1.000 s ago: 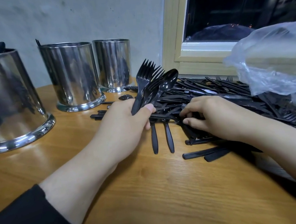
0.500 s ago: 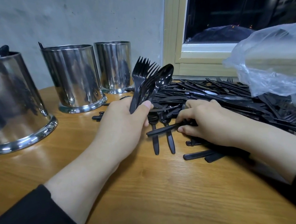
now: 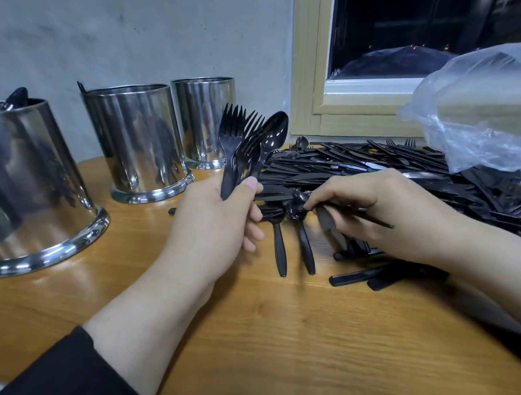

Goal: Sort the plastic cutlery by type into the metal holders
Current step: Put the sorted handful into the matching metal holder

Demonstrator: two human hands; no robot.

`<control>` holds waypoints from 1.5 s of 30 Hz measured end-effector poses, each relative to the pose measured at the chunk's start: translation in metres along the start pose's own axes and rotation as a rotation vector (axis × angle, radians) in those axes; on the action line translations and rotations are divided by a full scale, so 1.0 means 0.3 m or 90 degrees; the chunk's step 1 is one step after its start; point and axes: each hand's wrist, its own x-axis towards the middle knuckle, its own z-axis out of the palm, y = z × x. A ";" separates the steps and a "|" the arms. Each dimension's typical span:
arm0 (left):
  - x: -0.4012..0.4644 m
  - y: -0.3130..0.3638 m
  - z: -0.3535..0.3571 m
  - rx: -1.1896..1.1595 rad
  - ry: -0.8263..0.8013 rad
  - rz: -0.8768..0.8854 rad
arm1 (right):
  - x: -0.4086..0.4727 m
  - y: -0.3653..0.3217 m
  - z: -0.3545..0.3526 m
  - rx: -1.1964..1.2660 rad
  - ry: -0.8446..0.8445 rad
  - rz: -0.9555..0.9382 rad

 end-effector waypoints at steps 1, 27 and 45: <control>-0.002 0.002 -0.001 -0.010 -0.001 -0.004 | -0.003 0.003 0.001 -0.003 0.022 0.004; -0.060 0.043 0.054 -0.272 -0.182 -0.161 | 0.029 -0.041 0.073 -0.043 0.186 0.041; -0.064 0.041 0.091 -0.287 -0.173 -0.155 | 0.040 -0.061 0.070 0.166 0.296 0.134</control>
